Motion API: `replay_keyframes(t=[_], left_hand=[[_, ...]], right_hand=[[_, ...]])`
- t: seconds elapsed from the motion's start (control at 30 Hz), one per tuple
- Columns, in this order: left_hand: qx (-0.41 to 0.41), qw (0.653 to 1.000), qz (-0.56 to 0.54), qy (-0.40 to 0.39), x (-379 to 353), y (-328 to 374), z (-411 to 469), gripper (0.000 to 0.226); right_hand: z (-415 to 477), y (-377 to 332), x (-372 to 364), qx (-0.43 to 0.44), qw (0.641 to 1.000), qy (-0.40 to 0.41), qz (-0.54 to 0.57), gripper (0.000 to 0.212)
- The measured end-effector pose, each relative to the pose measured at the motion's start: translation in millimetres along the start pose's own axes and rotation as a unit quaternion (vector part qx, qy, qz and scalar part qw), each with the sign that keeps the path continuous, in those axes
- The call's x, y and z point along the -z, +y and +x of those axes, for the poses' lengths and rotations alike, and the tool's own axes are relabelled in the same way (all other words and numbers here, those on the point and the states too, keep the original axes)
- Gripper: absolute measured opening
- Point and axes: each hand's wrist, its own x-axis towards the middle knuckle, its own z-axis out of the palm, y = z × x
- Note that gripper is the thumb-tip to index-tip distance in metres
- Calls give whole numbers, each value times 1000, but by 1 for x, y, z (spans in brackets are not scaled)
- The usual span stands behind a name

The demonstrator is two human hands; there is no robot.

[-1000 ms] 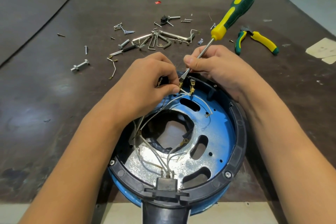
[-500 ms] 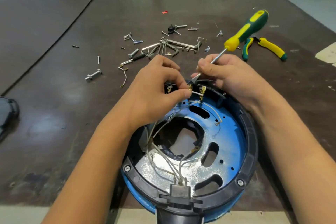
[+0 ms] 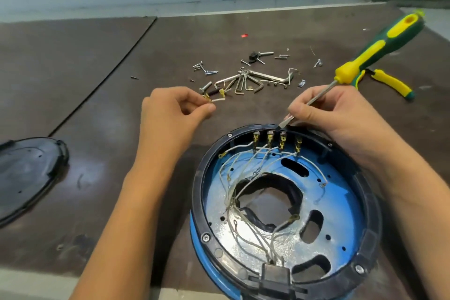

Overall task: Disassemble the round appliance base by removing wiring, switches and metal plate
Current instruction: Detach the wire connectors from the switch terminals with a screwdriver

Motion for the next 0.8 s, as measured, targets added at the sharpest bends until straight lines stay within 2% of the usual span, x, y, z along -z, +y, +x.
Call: replay_keyframes(t=[0.2,0.37,0.53,0.67,0.8], left_hand=[[55,990,115,-58,-4,-22,3,30],[37,990,129,-50,-2,-8,0,19],[-58,984,76,-152,-2,29,-10,15],[-111,956,124,-243,-15,54,-24,16],[-120,941,168,-268,-31,58,-32,15]], right_hand=[[2,-6,-6,59,997,-8,-54,14],[2,-6,-9,63,991,-27,-117,13],[0,-4,-9,83,986,-13,-147,15],[-2,-3,-9,96,977,-2,-189,14],[-3,-4,-11,98,979,-20,-177,16]])
